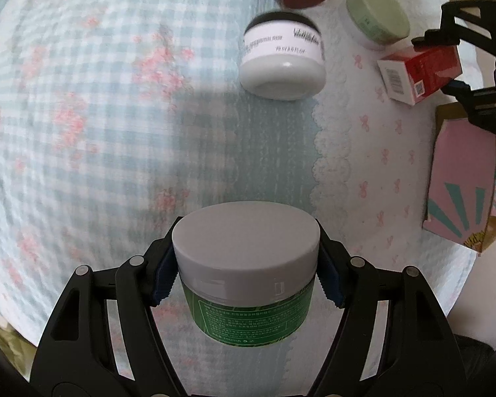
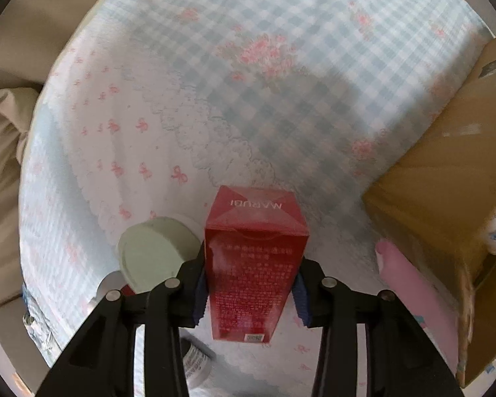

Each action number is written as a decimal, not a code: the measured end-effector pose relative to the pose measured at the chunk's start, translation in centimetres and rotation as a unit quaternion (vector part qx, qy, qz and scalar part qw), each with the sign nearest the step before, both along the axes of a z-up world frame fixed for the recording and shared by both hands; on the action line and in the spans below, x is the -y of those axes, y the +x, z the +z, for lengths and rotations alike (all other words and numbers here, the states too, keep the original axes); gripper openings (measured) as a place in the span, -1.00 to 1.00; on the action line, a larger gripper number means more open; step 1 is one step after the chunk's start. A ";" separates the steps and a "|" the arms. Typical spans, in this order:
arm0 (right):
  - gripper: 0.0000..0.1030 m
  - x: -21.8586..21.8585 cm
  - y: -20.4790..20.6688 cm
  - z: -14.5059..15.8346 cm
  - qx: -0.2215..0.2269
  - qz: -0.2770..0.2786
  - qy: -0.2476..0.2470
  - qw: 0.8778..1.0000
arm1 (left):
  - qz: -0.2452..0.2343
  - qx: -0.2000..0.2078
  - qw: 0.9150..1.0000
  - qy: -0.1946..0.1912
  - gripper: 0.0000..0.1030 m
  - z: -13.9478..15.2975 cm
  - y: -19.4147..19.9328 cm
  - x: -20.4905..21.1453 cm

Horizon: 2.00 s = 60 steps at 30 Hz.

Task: Organize rigid objects
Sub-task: 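Carry jar and red box into the cardboard box and release both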

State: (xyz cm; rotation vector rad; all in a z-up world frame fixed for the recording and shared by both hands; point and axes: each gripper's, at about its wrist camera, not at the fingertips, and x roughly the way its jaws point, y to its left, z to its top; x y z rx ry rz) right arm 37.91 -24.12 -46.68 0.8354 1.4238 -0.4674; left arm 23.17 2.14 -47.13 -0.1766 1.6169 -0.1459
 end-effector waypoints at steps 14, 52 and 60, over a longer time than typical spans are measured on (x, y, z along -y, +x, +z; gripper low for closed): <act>-0.27 -1.3 -5.4 11.0 0.109 0.059 0.009 0.992 | -0.015 0.101 0.995 -0.004 0.32 10.4 0.3 -2.9; -0.27 26.4 -17.2 17.7 0.079 0.180 -0.072 0.978 | -0.170 0.153 0.973 -0.020 0.32 16.9 2.7 32.7; -0.27 27.9 -16.6 13.0 0.062 0.200 -0.041 0.977 | -0.205 0.112 0.972 0.009 0.32 10.8 4.3 38.2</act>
